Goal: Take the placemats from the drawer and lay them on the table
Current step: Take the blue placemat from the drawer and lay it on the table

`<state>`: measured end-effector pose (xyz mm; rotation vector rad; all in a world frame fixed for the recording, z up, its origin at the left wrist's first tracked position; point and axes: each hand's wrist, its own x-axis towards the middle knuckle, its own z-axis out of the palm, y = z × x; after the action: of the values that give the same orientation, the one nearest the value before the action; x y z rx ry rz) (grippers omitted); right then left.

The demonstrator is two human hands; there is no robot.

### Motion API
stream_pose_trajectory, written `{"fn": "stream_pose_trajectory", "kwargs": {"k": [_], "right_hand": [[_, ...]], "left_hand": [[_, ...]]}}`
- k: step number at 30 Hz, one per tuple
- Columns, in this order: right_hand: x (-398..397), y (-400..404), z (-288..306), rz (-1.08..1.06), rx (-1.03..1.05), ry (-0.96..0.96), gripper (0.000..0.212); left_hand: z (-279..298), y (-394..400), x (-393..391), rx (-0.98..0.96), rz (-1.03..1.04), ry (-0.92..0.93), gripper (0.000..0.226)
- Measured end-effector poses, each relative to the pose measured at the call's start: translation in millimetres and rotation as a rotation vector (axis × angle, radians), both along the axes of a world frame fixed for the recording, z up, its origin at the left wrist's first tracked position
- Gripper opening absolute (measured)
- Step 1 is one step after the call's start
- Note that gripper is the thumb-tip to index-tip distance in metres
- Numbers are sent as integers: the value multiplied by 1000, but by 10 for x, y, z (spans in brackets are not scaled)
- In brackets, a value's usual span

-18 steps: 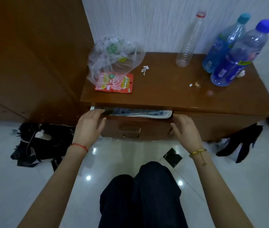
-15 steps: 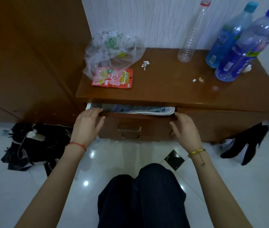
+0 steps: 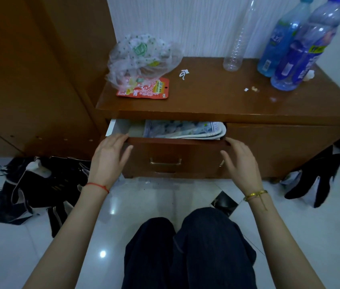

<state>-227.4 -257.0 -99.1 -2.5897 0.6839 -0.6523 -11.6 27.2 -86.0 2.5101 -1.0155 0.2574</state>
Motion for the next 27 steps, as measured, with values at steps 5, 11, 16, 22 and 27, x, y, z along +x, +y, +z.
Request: {"fn": "stream_pose_trajectory", "kwargs": {"k": [5,11,16,22,27], "right_hand": [[-257,186,-12,1,14,-14,42],[-599,426,-14,15,42,-55,37],[-814,587,-24,26,35,-54,34],[-980,688,-31,20,40,-77,33],[-919,693,45,-37,54,-133,31]], "left_hand": [[-32,208,-241,-13,-11,-4,37],[-76,477,-553,-15,-11,9,37],[-69,627,-753,-36,-9,-3,35],[-137,784,-922,-48,-19,2,40],[-67,733,-894,-89,14,-3,37]]}}
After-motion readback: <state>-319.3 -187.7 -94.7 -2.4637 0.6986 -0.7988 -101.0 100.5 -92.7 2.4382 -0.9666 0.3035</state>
